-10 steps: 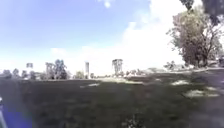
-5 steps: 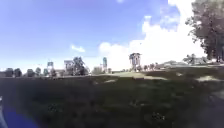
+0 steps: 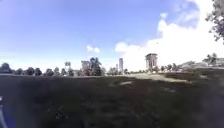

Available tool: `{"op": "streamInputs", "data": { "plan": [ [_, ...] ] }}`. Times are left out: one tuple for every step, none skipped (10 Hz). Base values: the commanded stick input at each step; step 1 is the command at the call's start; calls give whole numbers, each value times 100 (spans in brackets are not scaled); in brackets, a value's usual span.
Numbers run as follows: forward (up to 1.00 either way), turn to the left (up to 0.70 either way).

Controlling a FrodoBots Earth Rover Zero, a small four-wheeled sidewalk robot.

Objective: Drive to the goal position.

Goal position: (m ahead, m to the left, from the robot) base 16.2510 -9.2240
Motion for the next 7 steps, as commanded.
{"op": "streamInputs", "data": {
  "plan": [
    [70, 35],
    [70, 35],
    [70, 35],
    [70, 35],
    [70, 35],
    [70, 35],
    [70, 35]
  ]
}}
